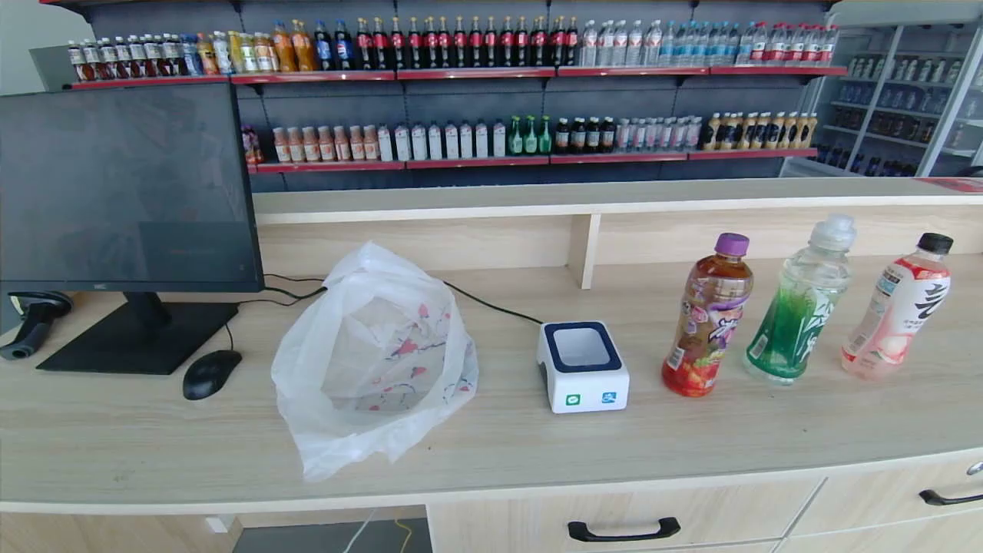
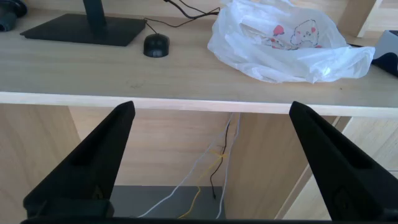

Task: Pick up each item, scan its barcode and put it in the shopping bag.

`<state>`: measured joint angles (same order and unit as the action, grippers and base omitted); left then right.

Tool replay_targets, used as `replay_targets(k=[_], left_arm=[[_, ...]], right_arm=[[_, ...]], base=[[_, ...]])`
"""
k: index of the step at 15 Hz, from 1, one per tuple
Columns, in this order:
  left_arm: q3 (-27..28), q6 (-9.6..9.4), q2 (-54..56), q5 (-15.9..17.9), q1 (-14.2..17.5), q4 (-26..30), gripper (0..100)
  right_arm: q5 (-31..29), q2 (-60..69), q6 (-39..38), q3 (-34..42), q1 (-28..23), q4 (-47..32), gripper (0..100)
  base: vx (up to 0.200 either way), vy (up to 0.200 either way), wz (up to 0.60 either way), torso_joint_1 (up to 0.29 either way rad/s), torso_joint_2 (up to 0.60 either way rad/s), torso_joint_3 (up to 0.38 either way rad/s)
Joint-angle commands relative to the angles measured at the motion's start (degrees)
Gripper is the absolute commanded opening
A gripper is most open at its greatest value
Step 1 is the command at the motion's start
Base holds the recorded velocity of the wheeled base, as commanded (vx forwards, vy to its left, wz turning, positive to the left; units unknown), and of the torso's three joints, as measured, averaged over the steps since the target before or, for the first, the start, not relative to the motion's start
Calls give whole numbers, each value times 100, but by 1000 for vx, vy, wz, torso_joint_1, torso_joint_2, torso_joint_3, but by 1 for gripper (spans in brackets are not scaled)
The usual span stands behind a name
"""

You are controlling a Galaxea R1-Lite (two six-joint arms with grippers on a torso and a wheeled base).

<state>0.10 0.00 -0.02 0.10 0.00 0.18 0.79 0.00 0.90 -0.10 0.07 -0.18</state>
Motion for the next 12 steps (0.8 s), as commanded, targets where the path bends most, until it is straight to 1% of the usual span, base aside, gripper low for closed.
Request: replay_targets(k=[1, 2, 4, 7, 11, 12], left_arm=[[-1, 0, 2, -1, 0, -1, 100], [-1, 0, 2, -1, 0, -1, 100], [-1, 0, 2, -1, 0, -1, 100], [-1, 0, 2, -1, 0, -1, 100], [-1, 0, 2, -1, 0, -1, 100], [-1, 0, 2, -1, 0, -1, 100]], right_arm=[[0, 0, -20, 1, 1, 1, 100], [0, 0, -46, 10, 1, 18, 100], [26, 0, -37, -52, 1, 370, 100], [316, -211, -46, -676, 19, 300, 100], [562, -1688, -64, -1669, 28, 308, 100], [571, -1934, -81, -1810, 37, 335, 100]], base=[[0, 0, 0, 0, 0, 0], [0, 0, 0, 0, 0, 0], [0, 0, 0, 0, 0, 0], [0, 0, 0, 0, 0, 0], [0, 0, 0, 0, 0, 0], [0, 0, 0, 0, 0, 0]])
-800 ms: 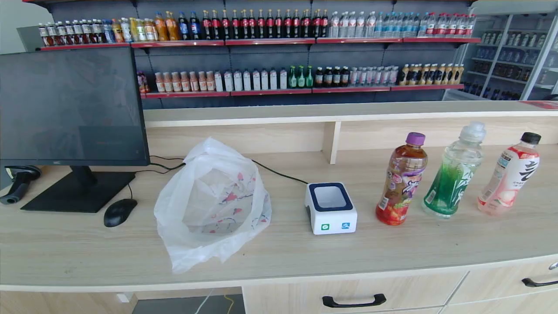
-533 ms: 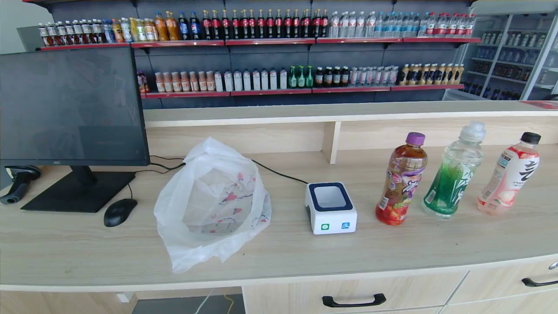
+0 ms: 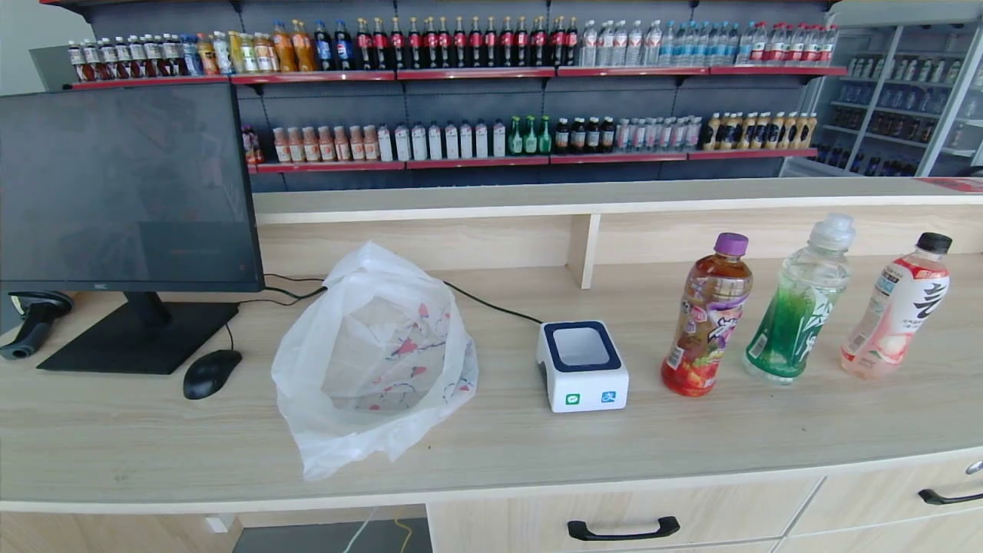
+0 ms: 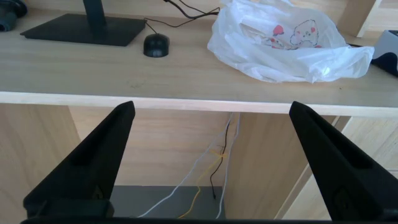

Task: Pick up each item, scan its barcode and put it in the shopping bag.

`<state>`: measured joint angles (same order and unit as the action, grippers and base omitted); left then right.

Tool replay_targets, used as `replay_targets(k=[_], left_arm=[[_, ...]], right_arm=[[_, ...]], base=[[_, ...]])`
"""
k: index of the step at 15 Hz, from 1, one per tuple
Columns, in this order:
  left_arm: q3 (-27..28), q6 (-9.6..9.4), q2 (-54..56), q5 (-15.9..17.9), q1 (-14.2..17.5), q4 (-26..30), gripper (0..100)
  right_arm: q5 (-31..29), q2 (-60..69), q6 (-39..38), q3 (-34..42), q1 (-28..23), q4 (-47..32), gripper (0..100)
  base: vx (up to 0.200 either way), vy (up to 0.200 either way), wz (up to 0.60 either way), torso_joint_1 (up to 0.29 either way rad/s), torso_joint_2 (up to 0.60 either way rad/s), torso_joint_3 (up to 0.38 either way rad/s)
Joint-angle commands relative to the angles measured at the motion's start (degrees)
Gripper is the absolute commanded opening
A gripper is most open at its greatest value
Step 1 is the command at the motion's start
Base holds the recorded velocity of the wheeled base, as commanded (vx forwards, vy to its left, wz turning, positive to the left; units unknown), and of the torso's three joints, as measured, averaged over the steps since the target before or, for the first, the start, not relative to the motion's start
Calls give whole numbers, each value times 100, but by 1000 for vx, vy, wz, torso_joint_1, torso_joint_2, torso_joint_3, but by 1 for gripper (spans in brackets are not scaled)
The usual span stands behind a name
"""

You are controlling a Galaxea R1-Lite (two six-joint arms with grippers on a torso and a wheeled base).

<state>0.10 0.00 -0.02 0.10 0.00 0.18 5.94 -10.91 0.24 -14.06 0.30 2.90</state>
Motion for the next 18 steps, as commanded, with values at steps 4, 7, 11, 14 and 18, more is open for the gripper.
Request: replay_targets(k=[4, 7, 11, 14, 18], left_arm=[[-1, 0, 2, -1, 0, -1, 100], [-1, 0, 2, -1, 0, -1, 100], [-1, 0, 2, -1, 0, -1, 100], [-1, 0, 2, -1, 0, -1, 100], [-1, 0, 2, -1, 0, -1, 100]], right_arm=[[65, -2741, -51, -466, 637, 1916, 100], [65, -4086, -103, -308, 655, 3340, 100], [65, -5589, -156, -466, 928, 4948, 100], [65, -7074, -297, -493, 1130, 6970, 100], [4, -8287, -279, -704, 1288, 8710, 100]], base=[[0, 0, 0, 0, 0, 0], [0, 0, 0, 0, 0, 0], [0, 0, 0, 0, 0, 0], [0, 0, 0, 0, 0, 0], [0, 0, 0, 0, 0, 0]])
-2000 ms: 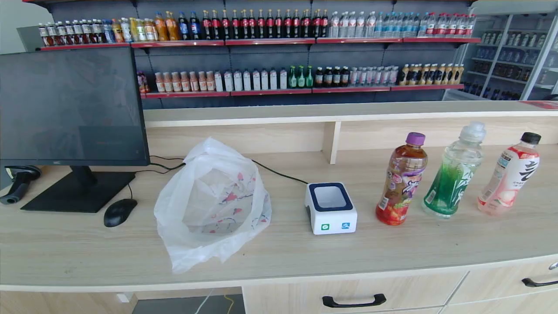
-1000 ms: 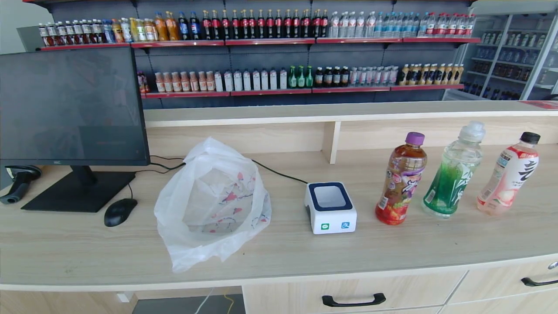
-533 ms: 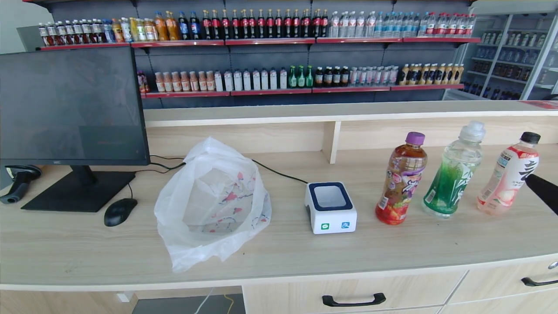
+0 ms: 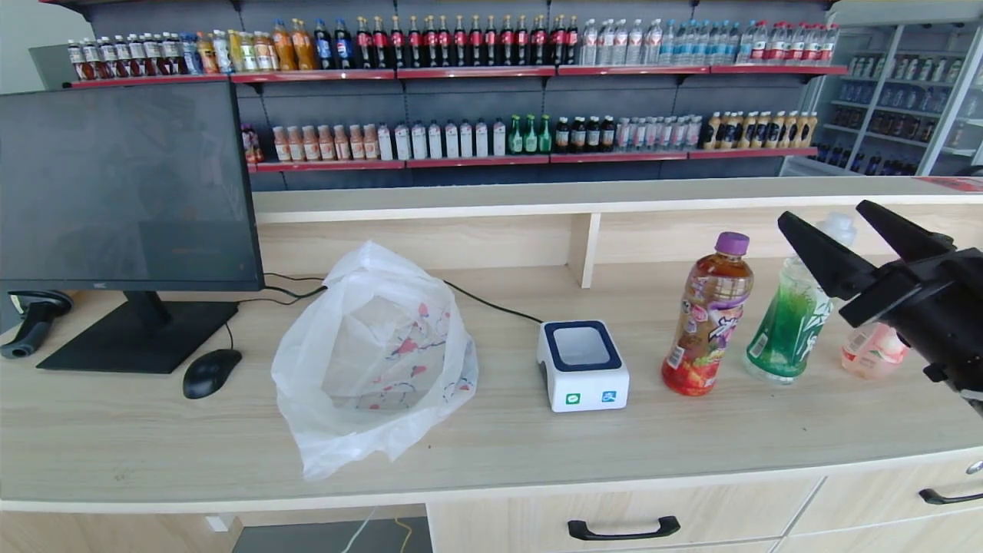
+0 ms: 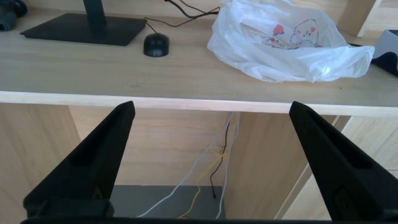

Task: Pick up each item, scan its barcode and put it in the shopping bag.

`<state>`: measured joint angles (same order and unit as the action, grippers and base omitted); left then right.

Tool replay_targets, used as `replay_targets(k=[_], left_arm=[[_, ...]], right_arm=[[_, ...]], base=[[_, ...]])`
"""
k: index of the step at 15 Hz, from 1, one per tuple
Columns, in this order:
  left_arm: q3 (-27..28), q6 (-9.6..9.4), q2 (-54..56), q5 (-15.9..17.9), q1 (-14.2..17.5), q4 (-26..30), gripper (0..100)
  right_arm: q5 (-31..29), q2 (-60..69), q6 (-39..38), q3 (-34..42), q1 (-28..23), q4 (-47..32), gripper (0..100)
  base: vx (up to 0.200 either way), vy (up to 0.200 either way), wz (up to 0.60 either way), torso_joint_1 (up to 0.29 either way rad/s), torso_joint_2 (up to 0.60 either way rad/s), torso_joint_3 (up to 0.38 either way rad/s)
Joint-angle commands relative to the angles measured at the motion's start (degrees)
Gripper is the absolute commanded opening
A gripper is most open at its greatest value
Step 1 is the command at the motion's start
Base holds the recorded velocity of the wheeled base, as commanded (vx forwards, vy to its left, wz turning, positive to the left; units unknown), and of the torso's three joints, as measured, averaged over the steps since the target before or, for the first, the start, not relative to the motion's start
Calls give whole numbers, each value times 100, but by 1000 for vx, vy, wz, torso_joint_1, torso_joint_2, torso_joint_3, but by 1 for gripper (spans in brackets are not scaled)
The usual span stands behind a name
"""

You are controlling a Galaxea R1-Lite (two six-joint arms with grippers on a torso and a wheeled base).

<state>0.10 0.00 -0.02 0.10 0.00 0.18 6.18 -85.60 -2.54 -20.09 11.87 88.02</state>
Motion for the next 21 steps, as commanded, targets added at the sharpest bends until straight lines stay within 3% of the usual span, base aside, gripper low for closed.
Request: replay_targets(k=[1, 6, 9, 21], left_arm=[[-1, 0, 2, -1, 0, -1, 100], [-1, 0, 2, -1, 0, -1, 100], [-1, 0, 2, -1, 0, -1, 100], [-1, 0, 2, -1, 0, -1, 100]], right_arm=[[-38, -818, -1, -65, 140, 198, 100], [-73, -1257, 34, -215, -18, 198, 100], [-477, -1380, 51, -30, -1, 198, 100], [-504, -1784, 51, 445, -27, 198, 100]], base=[[0, 0, 0, 0, 0, 0], [0, 0, 0, 0, 0, 0], [0, 0, 0, 0, 0, 0], [0, 0, 0, 0, 0, 0]])
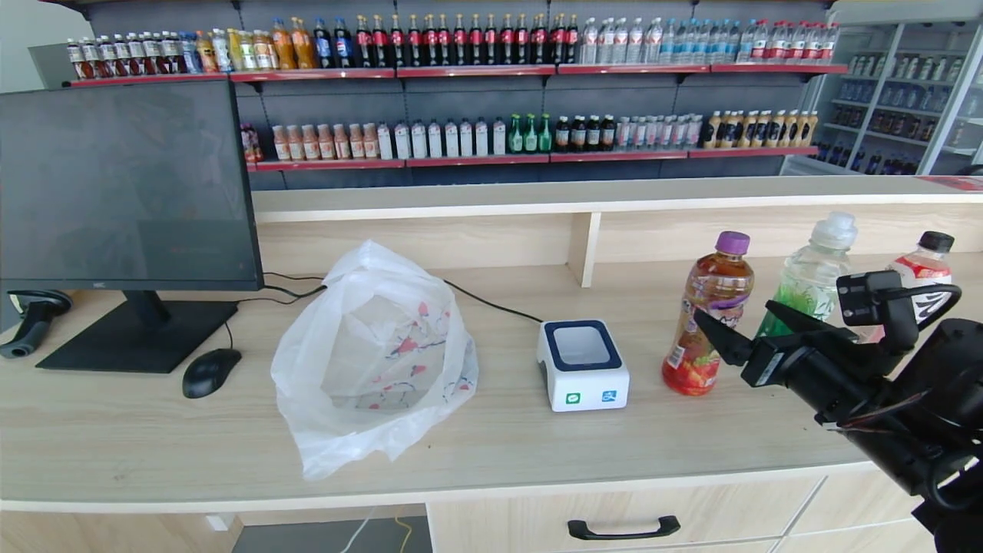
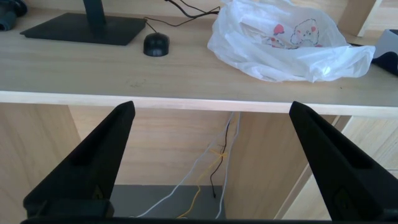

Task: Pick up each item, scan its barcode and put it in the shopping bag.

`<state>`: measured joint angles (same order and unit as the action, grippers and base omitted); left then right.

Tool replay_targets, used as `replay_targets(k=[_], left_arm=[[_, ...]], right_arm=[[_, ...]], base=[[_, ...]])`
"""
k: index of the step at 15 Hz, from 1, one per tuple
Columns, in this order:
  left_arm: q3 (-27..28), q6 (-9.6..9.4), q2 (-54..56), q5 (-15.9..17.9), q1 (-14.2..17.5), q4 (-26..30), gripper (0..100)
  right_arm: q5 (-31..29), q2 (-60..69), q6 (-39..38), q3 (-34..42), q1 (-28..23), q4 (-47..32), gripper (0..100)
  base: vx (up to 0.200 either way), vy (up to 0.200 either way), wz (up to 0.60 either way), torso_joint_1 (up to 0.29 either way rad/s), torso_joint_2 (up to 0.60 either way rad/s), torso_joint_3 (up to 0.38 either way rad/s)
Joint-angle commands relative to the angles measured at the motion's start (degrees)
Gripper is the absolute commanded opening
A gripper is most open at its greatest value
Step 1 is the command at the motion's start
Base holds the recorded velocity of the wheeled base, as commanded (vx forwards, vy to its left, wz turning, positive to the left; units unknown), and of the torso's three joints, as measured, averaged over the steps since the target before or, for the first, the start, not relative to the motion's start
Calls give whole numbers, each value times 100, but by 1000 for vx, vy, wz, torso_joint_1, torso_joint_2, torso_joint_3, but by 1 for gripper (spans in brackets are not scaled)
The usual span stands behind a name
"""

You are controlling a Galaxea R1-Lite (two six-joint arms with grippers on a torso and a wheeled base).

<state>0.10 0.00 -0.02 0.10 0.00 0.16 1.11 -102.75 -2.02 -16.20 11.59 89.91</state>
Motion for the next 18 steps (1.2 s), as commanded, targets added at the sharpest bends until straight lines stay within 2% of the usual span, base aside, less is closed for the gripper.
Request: replay_targets(k=[1, 13, 18], left_arm=[[-1, 0, 2, -1, 0, 2, 100], [-1, 0, 2, -1, 0, 2, 100], [-1, 0, 2, -1, 0, 2, 100]], right_arm=[[3, -113, 0, 38, 10, 9, 100], [3, -623, -70, 73, 54, 9, 100], [3, -975, -158, -164, 45, 9, 100]], base=[[0, 0, 0, 0, 0, 0], [0, 0, 0, 0, 0, 0], [0, 0, 0, 0, 0, 0]])
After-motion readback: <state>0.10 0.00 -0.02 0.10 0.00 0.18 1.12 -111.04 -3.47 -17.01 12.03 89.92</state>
